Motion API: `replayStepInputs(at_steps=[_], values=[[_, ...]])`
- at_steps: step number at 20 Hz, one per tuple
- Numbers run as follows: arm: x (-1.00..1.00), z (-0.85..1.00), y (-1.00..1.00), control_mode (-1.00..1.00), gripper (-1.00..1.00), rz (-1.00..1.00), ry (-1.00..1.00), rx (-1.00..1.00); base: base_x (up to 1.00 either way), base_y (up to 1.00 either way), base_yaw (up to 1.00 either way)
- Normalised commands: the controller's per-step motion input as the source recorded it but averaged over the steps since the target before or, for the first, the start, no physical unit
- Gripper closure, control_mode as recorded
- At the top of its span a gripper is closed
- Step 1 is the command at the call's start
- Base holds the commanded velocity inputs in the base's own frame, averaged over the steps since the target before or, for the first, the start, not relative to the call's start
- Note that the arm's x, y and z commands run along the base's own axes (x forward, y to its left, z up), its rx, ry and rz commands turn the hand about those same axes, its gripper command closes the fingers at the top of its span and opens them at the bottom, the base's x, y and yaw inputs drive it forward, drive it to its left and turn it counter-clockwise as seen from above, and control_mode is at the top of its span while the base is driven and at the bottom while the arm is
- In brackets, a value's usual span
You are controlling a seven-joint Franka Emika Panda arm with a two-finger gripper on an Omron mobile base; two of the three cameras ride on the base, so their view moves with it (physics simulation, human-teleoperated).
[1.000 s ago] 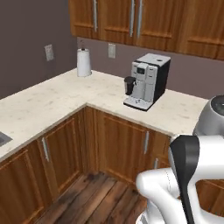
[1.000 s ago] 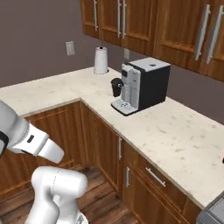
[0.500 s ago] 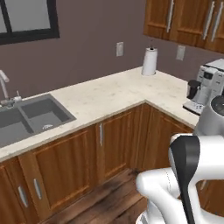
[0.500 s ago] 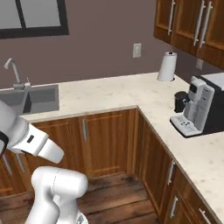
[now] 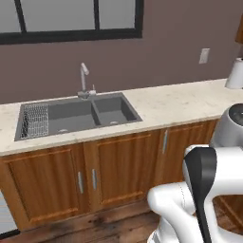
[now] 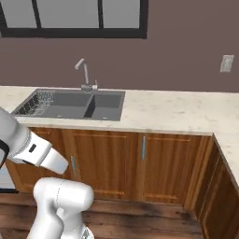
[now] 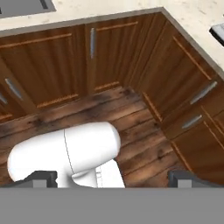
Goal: Collect the paprika, ketchup, and shaker from the cabinet and place them next to the stove.
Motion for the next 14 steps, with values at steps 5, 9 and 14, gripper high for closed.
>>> replayStepInputs(at_steps=[5,9,14], values=[[0.00,0.00,0.00,1.00,-1.00,0.00,0.00,0.00,0.00,0.56,0.59],[0.00,0.00,0.00,1.00,-1.00,0.00,0.00,0.00,0.00,0.49,0.58],[0.00,0.00,0.00,1.00,-1.00,0.00,0.00,0.00,0.27,0.39,0.54]])
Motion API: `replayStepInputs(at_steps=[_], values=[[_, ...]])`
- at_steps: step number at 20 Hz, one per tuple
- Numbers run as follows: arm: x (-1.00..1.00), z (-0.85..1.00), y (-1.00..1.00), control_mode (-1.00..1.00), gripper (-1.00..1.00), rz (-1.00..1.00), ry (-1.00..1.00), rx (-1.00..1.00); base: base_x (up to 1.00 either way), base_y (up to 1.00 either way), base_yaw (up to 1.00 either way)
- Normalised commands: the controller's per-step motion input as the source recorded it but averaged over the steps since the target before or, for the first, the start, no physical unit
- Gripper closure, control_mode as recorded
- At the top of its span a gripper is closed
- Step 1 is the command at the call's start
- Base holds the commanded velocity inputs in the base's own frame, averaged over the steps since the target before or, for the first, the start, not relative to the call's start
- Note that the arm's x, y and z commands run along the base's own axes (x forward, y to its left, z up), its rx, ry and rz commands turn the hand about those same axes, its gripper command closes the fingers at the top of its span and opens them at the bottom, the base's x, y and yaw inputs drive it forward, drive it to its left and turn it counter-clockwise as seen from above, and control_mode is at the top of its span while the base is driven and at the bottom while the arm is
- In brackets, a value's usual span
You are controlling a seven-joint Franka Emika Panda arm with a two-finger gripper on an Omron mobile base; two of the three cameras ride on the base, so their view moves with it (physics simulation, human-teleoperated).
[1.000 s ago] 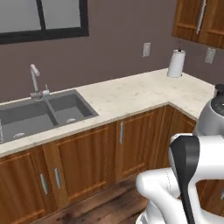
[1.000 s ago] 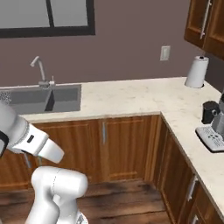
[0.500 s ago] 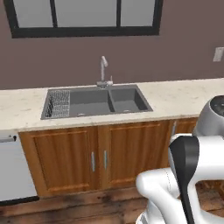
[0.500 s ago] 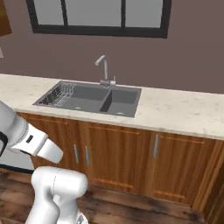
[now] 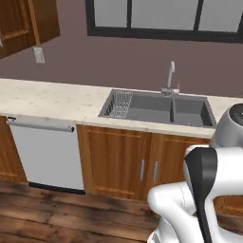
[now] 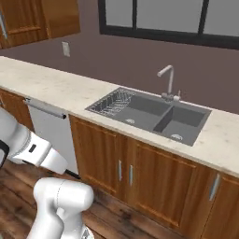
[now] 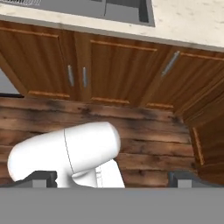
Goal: Collect the paprika, ketchup, and shaker from the cabinet and place them next to the stove.
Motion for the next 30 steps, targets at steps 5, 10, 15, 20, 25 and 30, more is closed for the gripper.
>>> replayStepInputs(at_steps=[5,10,15,20,25,30], values=[[0.00,0.00,0.00,1.00,-1.00,0.00,0.00,0.00,0.60,0.37,0.46],[0.00,0.00,0.00,1.00,-1.00,0.00,0.00,0.00,0.71,0.41,0.39],[0.00,0.00,0.00,1.00,-1.00,0.00,0.00,0.00,1.00,0.28,0.23],[0.00,0.00,0.00,1.00,-1.00,0.00,0.00,0.00,0.99,0.33,0.27],[0.00,0.00,0.00,1.00,-1.00,0.00,0.00,0.00,0.55,0.63,0.36],[0.00,0.00,0.00,1.00,-1.00,0.00,0.00,0.00,0.57,0.56,0.38]])
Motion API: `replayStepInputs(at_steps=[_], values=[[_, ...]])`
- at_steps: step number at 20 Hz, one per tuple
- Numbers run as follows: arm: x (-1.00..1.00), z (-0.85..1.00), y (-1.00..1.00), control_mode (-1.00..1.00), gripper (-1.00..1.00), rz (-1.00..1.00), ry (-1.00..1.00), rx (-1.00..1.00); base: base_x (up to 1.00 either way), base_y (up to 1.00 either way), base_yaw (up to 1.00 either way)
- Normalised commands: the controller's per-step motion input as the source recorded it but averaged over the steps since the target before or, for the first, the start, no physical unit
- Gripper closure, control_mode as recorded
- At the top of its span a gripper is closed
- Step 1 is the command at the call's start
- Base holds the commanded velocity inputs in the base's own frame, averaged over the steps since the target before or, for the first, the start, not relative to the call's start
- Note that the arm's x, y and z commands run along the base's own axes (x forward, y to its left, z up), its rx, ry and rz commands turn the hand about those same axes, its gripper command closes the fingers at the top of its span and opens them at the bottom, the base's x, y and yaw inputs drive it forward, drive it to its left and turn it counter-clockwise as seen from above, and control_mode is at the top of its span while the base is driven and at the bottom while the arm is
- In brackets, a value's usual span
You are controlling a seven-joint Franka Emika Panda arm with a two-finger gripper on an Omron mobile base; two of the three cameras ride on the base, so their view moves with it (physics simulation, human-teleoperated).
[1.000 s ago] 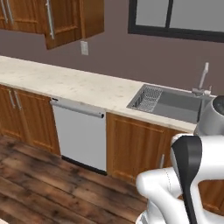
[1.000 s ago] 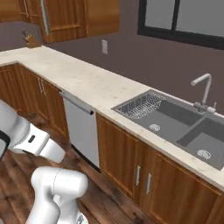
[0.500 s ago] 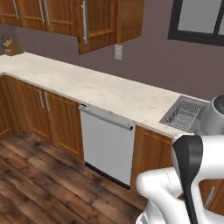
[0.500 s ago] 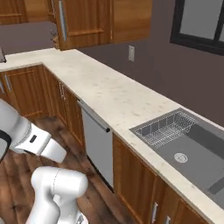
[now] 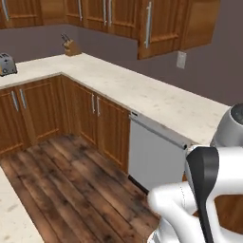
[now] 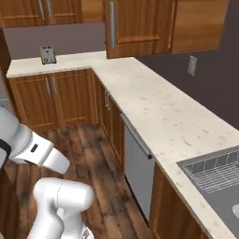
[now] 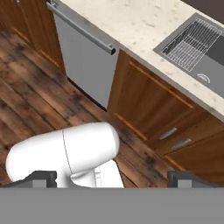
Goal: Collect the paprika, ketchup, and shaker from the cabinet and place them next to the stove.
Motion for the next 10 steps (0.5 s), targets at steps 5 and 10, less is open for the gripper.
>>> replayStepInputs(at_steps=[5,10], values=[[0.00,0.00,0.00,1.00,-1.00,0.00,0.00,0.00,0.71,0.21,0.42],[0.00,0.00,0.00,1.00,-1.00,0.00,0.00,0.00,0.89,0.02,0.35]])
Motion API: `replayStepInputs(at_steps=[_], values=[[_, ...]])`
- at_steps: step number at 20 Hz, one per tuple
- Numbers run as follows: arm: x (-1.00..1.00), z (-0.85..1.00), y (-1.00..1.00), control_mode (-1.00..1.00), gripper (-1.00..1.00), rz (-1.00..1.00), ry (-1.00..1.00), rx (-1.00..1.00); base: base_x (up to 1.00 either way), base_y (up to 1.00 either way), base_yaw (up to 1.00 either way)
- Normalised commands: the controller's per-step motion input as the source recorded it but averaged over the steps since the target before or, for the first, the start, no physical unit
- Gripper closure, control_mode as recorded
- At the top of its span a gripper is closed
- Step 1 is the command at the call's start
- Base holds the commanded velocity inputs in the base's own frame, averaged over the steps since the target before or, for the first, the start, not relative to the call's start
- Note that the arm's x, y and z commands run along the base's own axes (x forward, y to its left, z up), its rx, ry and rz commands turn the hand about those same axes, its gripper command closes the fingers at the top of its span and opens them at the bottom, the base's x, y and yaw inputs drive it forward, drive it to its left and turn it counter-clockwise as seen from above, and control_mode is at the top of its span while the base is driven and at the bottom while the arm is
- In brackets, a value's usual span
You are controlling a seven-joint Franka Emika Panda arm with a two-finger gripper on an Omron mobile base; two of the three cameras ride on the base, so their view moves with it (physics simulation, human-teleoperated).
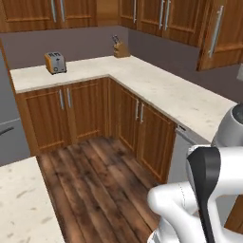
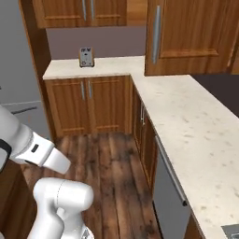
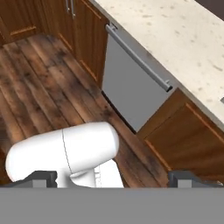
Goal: Collect the paprika, ketchup, and shaker from the cabinet and place them next to the stove.
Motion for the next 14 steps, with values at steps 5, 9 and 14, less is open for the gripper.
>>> replayStepInputs(at_steps=[5,9,14], values=[[0.00,0.00,0.00,1.00,-1.00,0.00,0.00,0.00,0.93,0.20,0.09],[0.00,0.00,0.00,1.00,-1.00,0.00,0.00,0.00,0.82,0.38,-0.09],[0.00,0.00,0.00,1.00,-1.00,0.00,0.00,0.00,0.79,0.49,-0.28]])
